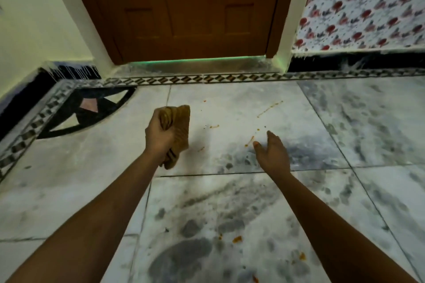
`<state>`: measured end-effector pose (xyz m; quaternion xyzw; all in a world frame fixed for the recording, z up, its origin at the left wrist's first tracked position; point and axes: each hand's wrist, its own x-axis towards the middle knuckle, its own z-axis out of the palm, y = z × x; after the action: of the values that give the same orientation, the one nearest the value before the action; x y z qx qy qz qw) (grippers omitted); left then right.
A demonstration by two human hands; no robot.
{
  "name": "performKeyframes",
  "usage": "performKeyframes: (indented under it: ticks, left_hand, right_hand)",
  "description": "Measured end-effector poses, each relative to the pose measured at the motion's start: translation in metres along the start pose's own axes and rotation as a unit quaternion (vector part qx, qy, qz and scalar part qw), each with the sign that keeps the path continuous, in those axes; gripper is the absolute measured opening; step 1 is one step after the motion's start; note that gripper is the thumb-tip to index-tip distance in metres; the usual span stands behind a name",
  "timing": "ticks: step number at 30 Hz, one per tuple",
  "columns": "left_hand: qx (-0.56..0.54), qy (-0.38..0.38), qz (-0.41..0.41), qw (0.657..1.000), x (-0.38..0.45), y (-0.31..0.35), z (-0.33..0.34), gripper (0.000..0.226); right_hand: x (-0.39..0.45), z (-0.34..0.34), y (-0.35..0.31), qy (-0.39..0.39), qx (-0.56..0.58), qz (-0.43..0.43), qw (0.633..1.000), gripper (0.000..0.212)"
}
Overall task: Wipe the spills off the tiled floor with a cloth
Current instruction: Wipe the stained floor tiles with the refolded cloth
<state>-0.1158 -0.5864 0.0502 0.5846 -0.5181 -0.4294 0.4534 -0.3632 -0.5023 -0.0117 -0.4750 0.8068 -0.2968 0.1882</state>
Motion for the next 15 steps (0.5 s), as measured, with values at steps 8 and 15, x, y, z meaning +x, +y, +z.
performKeyframes:
  ticks: [8,15]
  left_hand:
    - [0.171,0.124,0.03,0.977,0.089,-0.052,0.041,0.032]
    - [0.355,0.014,0.072,0.932,0.125,-0.09,0.097,0.033]
  right_hand:
    - [0.054,0.038,0.077,0.019,-0.155,-0.005,0.988,0.064]
    - [0.082,0.069,0.098,0.052,-0.193,0.043,0.979,0.064]
